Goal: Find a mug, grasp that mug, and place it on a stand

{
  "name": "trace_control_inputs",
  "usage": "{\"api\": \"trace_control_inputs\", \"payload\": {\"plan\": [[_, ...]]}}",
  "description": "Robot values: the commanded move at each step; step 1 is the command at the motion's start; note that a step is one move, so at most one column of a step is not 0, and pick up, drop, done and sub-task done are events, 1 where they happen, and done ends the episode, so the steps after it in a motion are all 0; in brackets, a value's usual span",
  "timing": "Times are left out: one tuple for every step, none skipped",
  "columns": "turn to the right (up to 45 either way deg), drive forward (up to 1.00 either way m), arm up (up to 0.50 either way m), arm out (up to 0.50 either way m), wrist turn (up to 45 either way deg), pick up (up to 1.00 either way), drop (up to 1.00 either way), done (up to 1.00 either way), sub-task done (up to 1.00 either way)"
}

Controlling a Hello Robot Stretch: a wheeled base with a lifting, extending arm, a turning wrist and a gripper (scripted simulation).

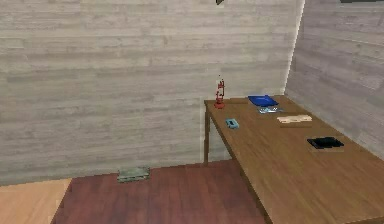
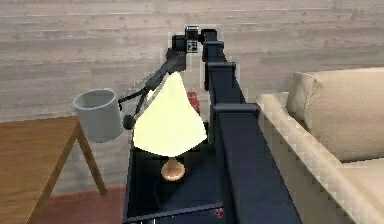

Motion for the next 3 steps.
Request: {"api": "trace_control_inputs", "payload": {"plan": [[0.0, 0.00, 0.00, 0.00, 45.0, 0.00, 0.00, 0.00, 0.00], [0.0, 0.00, 0.00, 0.00, 45.0, 0.00, 0.00, 0.00, 0.00], [0.0, 0.00, 0.00, 0.00, 36.0, 0.00, 0.00, 0.00, 0.00]]}}
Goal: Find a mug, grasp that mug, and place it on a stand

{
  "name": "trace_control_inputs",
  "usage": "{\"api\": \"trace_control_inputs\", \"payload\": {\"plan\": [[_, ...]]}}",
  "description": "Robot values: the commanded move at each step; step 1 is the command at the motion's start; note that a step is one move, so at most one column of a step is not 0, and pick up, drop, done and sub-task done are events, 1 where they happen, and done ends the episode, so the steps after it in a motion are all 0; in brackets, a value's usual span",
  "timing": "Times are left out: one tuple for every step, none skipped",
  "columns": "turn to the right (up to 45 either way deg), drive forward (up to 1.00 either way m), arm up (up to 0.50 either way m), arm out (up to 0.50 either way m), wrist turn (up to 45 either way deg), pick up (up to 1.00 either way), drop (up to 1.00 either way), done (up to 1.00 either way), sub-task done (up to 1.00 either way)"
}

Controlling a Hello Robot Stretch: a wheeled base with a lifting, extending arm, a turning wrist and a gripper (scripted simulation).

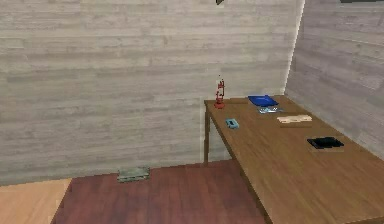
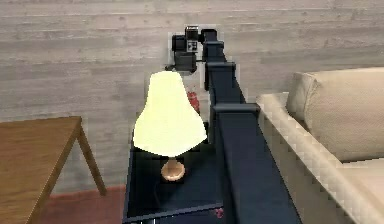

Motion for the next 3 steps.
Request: {"api": "trace_control_inputs", "payload": {"plan": [[0.0, 0.00, -0.18, 0.00, 0.0, 0.00, 0.00, 0.00, 0.00], [0.0, 0.00, -0.32, 0.00, 0.0, 0.00, 0.00, 0.00, 0.00], [0.0, 0.00, 0.00, 0.00, 0.0, 0.00, 1.00, 0.00, 0.00]]}}
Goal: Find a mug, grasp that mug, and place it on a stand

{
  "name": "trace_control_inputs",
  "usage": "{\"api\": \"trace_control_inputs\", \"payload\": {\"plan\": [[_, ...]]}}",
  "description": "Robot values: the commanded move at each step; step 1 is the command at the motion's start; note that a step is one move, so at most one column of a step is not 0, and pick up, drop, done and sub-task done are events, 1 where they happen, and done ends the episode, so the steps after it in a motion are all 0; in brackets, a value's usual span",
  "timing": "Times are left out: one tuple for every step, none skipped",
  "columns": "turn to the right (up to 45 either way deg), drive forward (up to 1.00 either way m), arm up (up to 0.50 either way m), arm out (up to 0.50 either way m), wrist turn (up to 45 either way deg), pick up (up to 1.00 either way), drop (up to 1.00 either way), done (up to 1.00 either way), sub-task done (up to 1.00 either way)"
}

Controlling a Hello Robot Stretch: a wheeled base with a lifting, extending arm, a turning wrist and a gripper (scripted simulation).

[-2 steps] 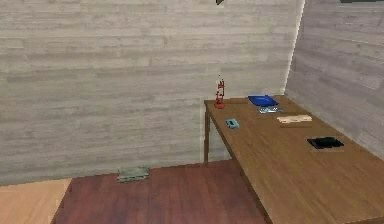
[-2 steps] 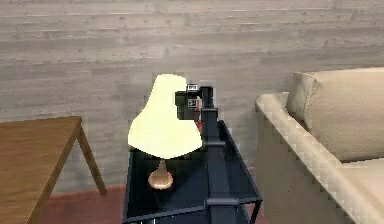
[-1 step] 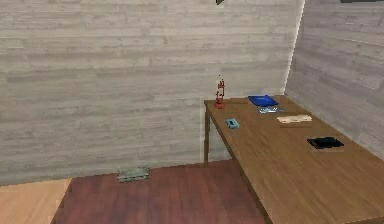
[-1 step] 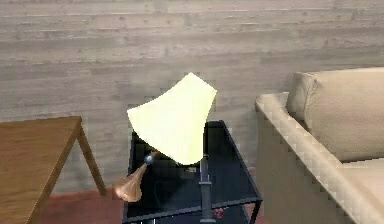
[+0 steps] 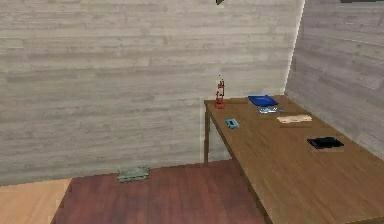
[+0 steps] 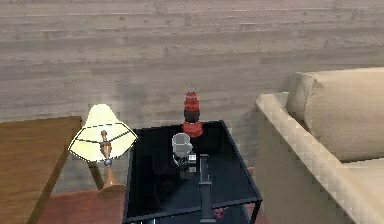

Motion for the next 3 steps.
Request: {"api": "trace_control_inputs", "payload": {"plan": [[0.0, 0.00, 0.10, 0.00, 0.0, 0.00, 0.00, 0.00, 0.00], [0.0, 0.00, 0.00, -0.08, 0.0, 0.00, 0.00, 0.00, 0.00], [0.0, 0.00, 0.00, 0.00, 0.0, 0.00, 0.00, 1.00, 0.00]]}}
